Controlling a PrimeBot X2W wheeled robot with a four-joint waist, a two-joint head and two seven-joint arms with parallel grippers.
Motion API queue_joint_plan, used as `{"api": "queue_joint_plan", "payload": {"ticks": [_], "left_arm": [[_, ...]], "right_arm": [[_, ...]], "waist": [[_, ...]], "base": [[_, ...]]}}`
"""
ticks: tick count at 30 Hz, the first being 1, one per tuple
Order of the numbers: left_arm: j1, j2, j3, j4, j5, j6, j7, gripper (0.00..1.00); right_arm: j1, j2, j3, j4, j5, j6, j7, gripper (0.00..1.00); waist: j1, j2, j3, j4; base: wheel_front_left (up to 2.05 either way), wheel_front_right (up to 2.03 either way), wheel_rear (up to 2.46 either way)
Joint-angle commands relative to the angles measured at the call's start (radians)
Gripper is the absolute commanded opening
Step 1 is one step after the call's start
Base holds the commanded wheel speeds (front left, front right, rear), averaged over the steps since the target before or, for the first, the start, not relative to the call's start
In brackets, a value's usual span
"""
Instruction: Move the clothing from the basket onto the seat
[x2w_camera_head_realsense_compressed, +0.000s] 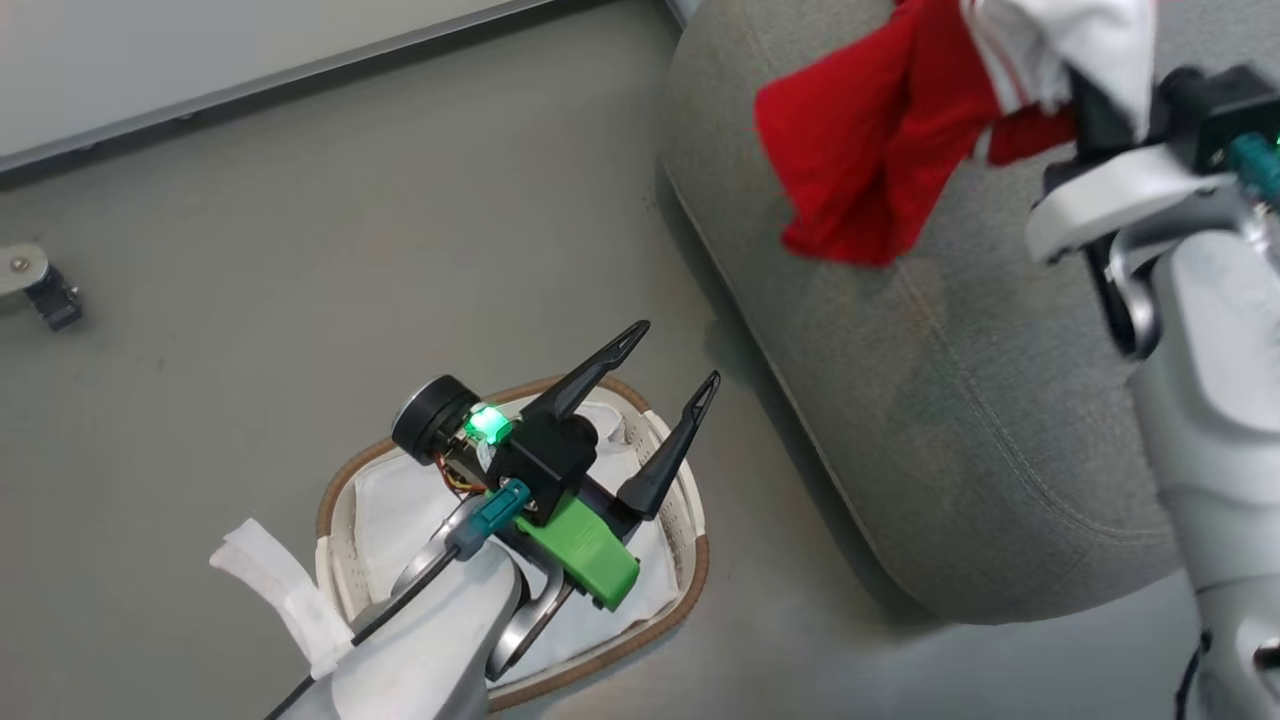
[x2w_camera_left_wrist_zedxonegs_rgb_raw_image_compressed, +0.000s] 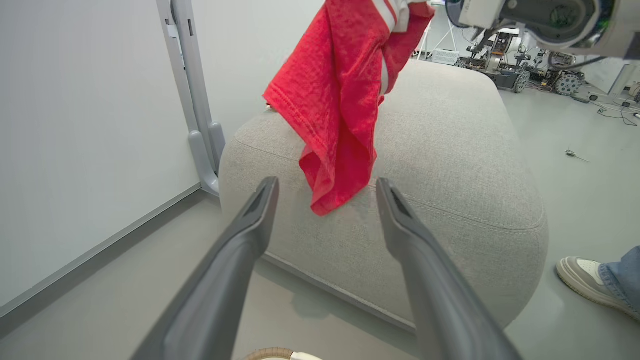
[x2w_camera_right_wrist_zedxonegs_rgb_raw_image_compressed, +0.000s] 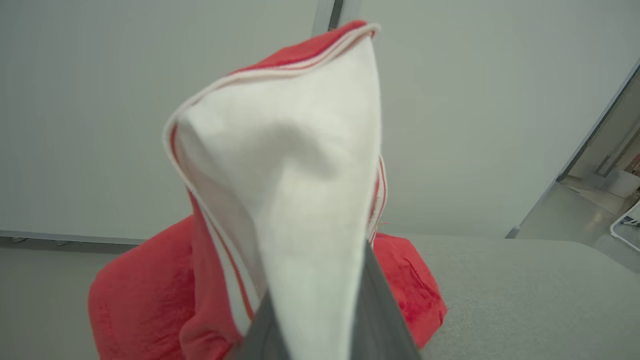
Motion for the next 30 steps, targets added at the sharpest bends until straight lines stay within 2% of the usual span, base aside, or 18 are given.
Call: {"api": "queue_joint_plan", "payload": {"ticks": [1, 4, 8, 13, 21, 28, 29, 30], "left_arm": [[-0.021, 0.004, -0.001, 0.0, 0.012, -0.002, -0.004, 1.0], [-0.042, -0.004, -0.012, -0.002, 0.019, -0.002, -0.004, 1.0], [-0.06, -0.014, -0.014, -0.011, 0.026, -0.002, -0.004, 1.0], [-0.091, -0.025, -0.016, -0.027, 0.037, -0.002, -0.004, 1.0], [-0.146, -0.039, -0.014, -0.038, 0.075, -0.002, -0.004, 1.0], [-0.153, -0.057, -0.023, -0.026, 0.049, -0.002, -0.004, 1.0], [-0.149, -0.058, -0.023, -0.024, 0.045, -0.002, -0.004, 1.0], [-0.142, -0.06, -0.022, -0.023, 0.037, -0.002, -0.004, 1.0]], "right_arm": [[-0.061, -0.031, -0.011, 0.029, 0.006, -0.001, -0.002, 0.0], [-0.209, -0.14, -0.039, 0.102, -0.007, -0.001, 0.024, 0.0], [-0.348, -0.254, -0.093, 0.186, -0.036, -0.001, 0.059, 0.0], [-0.428, -0.351, -0.157, 0.291, -0.07, -0.001, 0.112, 0.0], [-0.401, -0.337, -0.285, 0.459, -0.135, -0.001, 0.189, 0.0], [-0.352, -0.31, -0.368, 0.584, -0.13, -0.001, 0.206, 0.0], [-0.35, -0.306, -0.374, 0.596, -0.126, -0.001, 0.2, 0.02], [-0.35, -0.305, -0.378, 0.602, -0.123, -0.001, 0.194, 0.15]], "waist": [[-0.0001, -0.0001, 0.058, 0.063], [-0.0001, -0.0001, 0.1, 0.109], [-0.0001, -0.0001, 0.15, 0.165], [-0.0001, -0.0001, 0.213, 0.23], [-0.0001, -0.0001, 0.307, 0.27], [-0.0001, -0.0001, 0.299, 0.266], [-0.0001, -0.0001, 0.291, 0.262], [-0.0001, -0.0001, 0.284, 0.258]], "base": [[0.0, 0.0, 0.0], [0.0, 0.0, 0.0], [0.0, 0.0, 0.0], [0.0, 0.0, 0.0], [0.0, 0.0, 0.0], [0.0, 0.0, 0.0], [0.0, 0.0, 0.0], [0.0, 0.0, 0.0]]}}
